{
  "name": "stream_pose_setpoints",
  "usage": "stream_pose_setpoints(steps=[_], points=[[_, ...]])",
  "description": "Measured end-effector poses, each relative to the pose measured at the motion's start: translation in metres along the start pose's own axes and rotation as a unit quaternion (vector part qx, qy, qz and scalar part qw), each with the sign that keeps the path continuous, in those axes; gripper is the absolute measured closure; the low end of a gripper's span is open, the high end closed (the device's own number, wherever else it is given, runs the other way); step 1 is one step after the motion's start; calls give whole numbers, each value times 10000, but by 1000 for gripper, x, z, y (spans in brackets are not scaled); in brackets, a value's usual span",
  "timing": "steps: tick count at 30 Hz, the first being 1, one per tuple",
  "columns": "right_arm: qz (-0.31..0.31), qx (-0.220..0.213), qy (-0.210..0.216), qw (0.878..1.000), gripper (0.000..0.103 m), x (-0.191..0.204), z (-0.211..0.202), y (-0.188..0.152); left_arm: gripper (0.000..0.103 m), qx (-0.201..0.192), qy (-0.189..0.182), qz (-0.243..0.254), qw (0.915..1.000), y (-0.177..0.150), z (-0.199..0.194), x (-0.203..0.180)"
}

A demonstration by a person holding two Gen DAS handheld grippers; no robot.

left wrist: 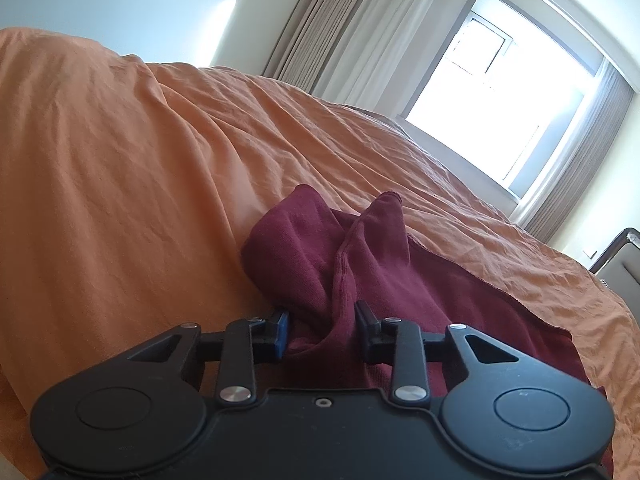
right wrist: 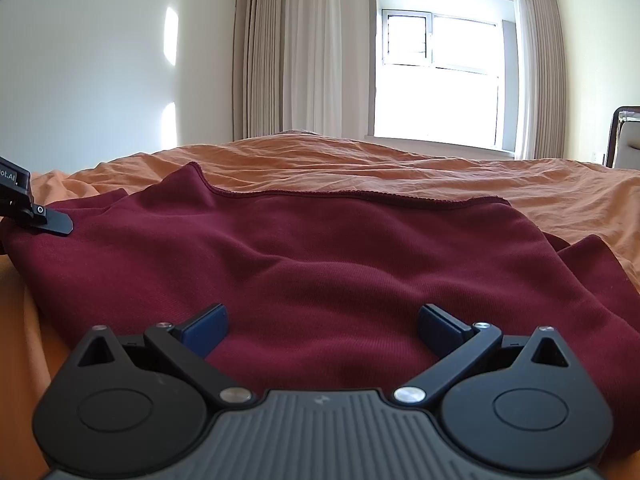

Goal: Fold small clothes
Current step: 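Grasp the red shirt bundle with the left gripper and lift it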

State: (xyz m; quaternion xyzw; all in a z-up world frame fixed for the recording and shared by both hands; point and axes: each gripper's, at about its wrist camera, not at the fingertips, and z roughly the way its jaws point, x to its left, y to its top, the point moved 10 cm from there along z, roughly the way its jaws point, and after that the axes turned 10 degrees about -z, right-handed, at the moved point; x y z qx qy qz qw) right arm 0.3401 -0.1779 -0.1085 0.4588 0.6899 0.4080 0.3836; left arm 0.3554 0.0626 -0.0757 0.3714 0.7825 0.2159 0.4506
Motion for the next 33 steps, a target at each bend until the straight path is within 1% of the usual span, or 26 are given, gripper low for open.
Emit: stream_pose_setpoints(steps=[6, 11, 16, 20, 24, 26, 29, 33], points=[[5, -4, 3, 10000, 0, 0, 0, 0, 81, -49, 13, 141, 9999, 1, -1, -7], [35, 16, 26, 10000, 0, -1, 0, 0, 82, -82, 13, 276, 9996, 3, -4, -12], [12, 136, 104, 9999, 0, -2, 1, 6, 83, -127, 29, 516, 9986, 5, -8, -19], [18, -31, 71, 10000, 0, -7, -9, 12, 85, -210, -35, 788, 9967, 9, -12, -34], [-13, -10, -27, 10000, 0, -18, -20, 13, 86, -342, -272, 1313, 9904, 14, -21, -68], [-59, -18, -128, 9999, 0, -27, -29, 10, 86, -368, -445, 1623, 9850, 13, -26, -93], [-60, -59, -311, 9995, 0, -45, -50, 5, 86, -396, -752, 2157, 9728, 6, -34, -132], [-61, -146, -509, 9986, 0, -69, -83, -5, 86, -320, -1260, 2715, 9536, -15, -45, -189]])
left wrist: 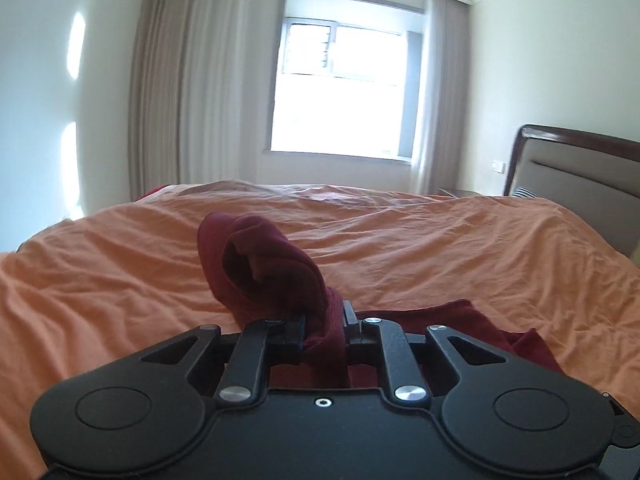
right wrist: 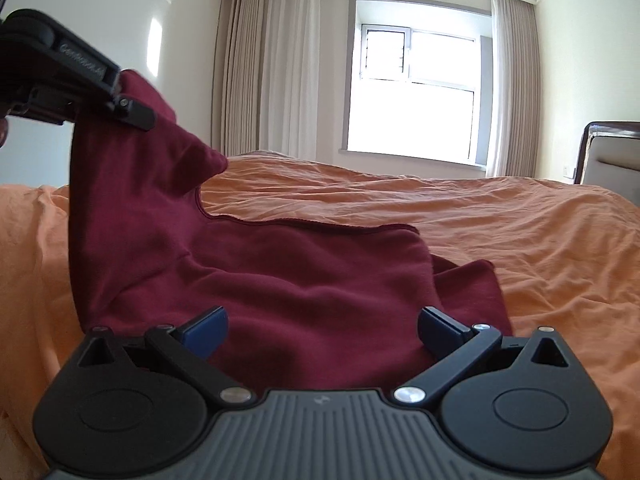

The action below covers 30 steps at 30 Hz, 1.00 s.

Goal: Fold small clothes

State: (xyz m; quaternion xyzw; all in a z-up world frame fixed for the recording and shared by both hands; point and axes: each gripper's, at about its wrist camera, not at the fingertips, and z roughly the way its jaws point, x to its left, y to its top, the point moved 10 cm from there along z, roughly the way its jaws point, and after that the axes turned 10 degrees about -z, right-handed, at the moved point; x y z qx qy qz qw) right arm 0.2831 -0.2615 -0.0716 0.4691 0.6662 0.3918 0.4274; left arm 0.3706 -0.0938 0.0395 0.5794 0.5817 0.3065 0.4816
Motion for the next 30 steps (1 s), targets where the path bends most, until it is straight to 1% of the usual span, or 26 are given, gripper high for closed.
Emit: stream_pose_setpoints(steps=[4, 6, 9, 12, 14, 17, 19, 21, 22, 24, 25, 27, 28, 30], points=[[-75, 132, -334, 9993, 0, -27, -28, -19, 86, 148, -675, 352, 9970, -6, 5, -65], [-69, 213, -484, 9986, 0, -39, -38, -29, 86, 331, -1000, 420, 9936, -18, 11, -93], [-23, 355, -649, 9973, 0, -50, -49, -44, 86, 626, -1326, 557, 9876, -43, 23, -124], [44, 480, -695, 9964, 0, -58, -57, -57, 86, 1040, -1517, 553, 9814, -72, 34, -140], [54, 531, -695, 9962, 0, -59, -62, -64, 86, 1218, -1556, 525, 9789, -87, 38, -141], [78, 566, -692, 9960, 0, -60, -70, -71, 83, 1395, -1625, 456, 9757, -100, 43, -138], [116, 583, -695, 9958, 0, -60, -72, -74, 78, 1535, -1729, 293, 9725, -105, 43, -135], [168, 598, -700, 9956, 0, -62, -71, -77, 69, 1670, -1842, 62, 9686, -107, 43, -133], [199, 609, -706, 9954, 0, -62, -72, -78, 66, 1725, -1856, -24, 9674, -108, 42, -132], [243, 620, -728, 9951, 0, -62, -73, -79, 56, 1757, -1879, -165, 9662, -108, 39, -129], [260, 615, -755, 9949, 0, -62, -74, -78, 52, 1740, -1887, -204, 9663, -107, 37, -128], [306, 599, -799, 9945, 0, -62, -76, -77, 34, 1649, -1872, -257, 9680, -102, 32, -126], [341, 576, -797, 9946, 0, -62, -77, -76, 31, 1594, -1842, -270, 9695, -100, 29, -123], [472, 482, -672, 9955, 0, -61, -79, -73, 17, 1466, -1765, -329, 9728, -93, 22, -117]])
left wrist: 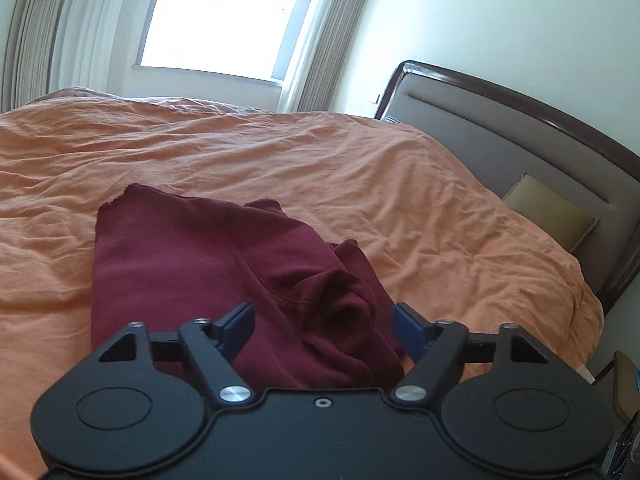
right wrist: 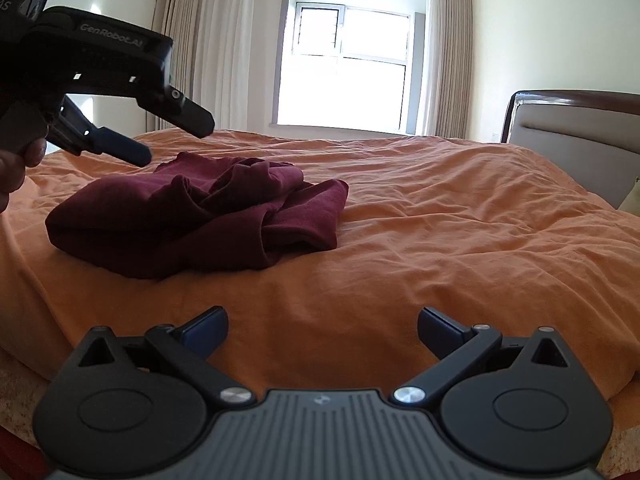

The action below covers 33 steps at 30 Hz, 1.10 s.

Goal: Fold small clothes

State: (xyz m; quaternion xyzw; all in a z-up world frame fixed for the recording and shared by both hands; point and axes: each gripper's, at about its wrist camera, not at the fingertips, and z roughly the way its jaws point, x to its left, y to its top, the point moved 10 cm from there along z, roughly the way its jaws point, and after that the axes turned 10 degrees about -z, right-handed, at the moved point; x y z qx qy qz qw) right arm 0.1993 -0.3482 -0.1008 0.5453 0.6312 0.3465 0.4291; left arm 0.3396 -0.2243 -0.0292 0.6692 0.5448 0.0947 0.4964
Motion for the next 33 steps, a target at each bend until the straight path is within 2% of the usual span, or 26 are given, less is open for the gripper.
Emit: stream_pose_setpoints(steps=[3, 6, 10, 12, 15, 17, 21, 22, 23, 25, 29, 33], points=[[178, -210, 73, 9996, 0, 1, -7, 8, 5, -222, 246, -126, 9994, 7, -16, 12], [228, -512, 34, 9984, 0, -1, -12, 25, 2, -466, 635, -302, 9964, 14, -33, 34], [185, -711, 123, 9972, 2, -1, -4, 51, 1, -692, 1142, -650, 9889, 16, -51, 70], [175, -841, 271, 9959, 10, 1, 0, 67, 1, -787, 1422, -811, 9834, 14, -57, 91], [100, -837, 468, 9953, 24, 6, 15, 86, 1, -723, 1708, -989, 9777, 8, -60, 114], [52, -769, 538, 9956, 43, 9, 28, 96, 1, -640, 1820, -1135, 9746, 1, -61, 127], [159, -428, 877, 9951, 50, 13, 61, 106, 1, -505, 1873, -1464, 9700, -11, -60, 145], [187, -386, 960, 9945, 64, 14, 67, 107, 1, -456, 1867, -1534, 9693, -14, -59, 147], [138, -319, 959, 9948, 85, 15, 72, 107, 1, -423, 1854, -1601, 9686, -16, -59, 150], [-72, -265, 852, 9960, 94, 16, 75, 104, 1, -426, 1808, -1664, 9684, -17, -58, 151], [-548, -500, 469, 9961, 99, 13, 52, 95, 1, -425, 1770, -1644, 9695, -17, -56, 150], [-721, -419, 445, 9955, 99, 17, 38, 75, 1, -405, 1679, -1629, 9714, -18, -52, 148]])
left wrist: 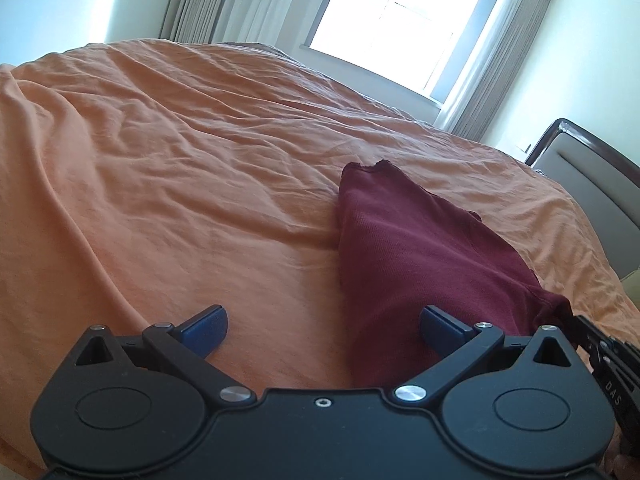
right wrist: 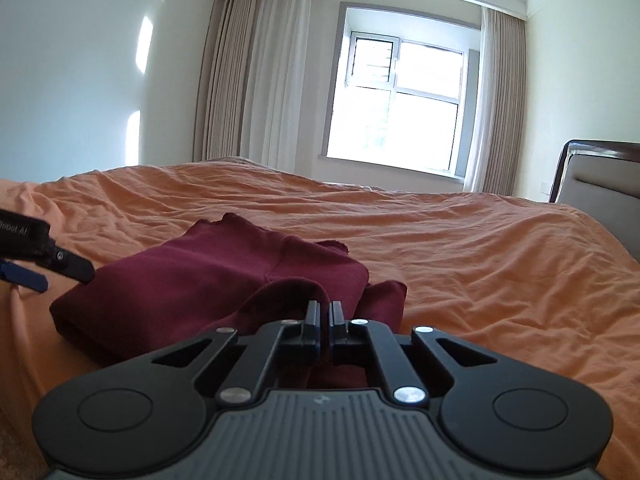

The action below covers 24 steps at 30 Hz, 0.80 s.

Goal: Fold small clothes

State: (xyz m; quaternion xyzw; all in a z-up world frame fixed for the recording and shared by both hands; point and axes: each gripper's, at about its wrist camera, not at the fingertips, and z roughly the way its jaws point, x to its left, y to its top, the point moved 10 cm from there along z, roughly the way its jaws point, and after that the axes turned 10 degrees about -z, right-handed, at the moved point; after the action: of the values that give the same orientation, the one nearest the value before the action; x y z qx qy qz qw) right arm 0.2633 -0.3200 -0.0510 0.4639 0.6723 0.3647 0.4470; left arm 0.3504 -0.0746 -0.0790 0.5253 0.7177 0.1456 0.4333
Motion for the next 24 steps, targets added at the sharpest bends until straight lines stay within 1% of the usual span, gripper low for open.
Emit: stream_pose_setpoints(steps=[2, 4, 6, 7, 8, 11, 14, 18, 19, 21, 22, 23, 24], points=[[53, 50, -20, 10000, 99, 0, -1, -6, 1, 35, -9, -9, 10000, -2, 4, 0], [436, 41, 134, 9990, 96, -8, 0, -6, 1, 55, -28, 17, 10000, -4, 6, 0], [938, -82, 310, 9951, 79, -20, -2, -2, 1, 45, -19, 76, 10000, -4, 7, -1], [1139, -142, 382, 9927, 63, -26, -1, 0, 1, 49, -15, 89, 9999, -4, 8, -1], [1313, -187, 441, 9902, 51, -32, -1, 3, 1, 52, -12, 87, 9999, -4, 9, 0], [1670, -180, 609, 9839, 44, -45, 9, 7, 1, 50, 24, 107, 9999, -4, 9, -1], [1864, -1, 676, 9801, 37, -55, 30, 8, 1, 33, 61, 154, 9999, -5, 9, -2], [1945, 344, 733, 9776, 36, -58, 58, 3, 1, 29, 91, 186, 9998, -6, 9, -2], [1957, 403, 778, 9767, 37, -56, 64, 2, 1, 29, 100, 190, 9998, -6, 9, -3], [1979, 525, 917, 9745, 43, -52, 74, 0, 1, 27, 108, 200, 9997, -7, 10, -3], [1994, 579, 975, 9733, 49, -50, 78, -2, 1, 27, 102, 198, 9997, -7, 10, -3], [1998, 636, 1012, 9725, 62, -48, 82, -3, 1, 25, 96, 198, 9998, -7, 10, -3], [1977, 672, 1053, 9723, 70, -46, 85, -4, 1, 18, 80, 203, 9998, -7, 9, -4]])
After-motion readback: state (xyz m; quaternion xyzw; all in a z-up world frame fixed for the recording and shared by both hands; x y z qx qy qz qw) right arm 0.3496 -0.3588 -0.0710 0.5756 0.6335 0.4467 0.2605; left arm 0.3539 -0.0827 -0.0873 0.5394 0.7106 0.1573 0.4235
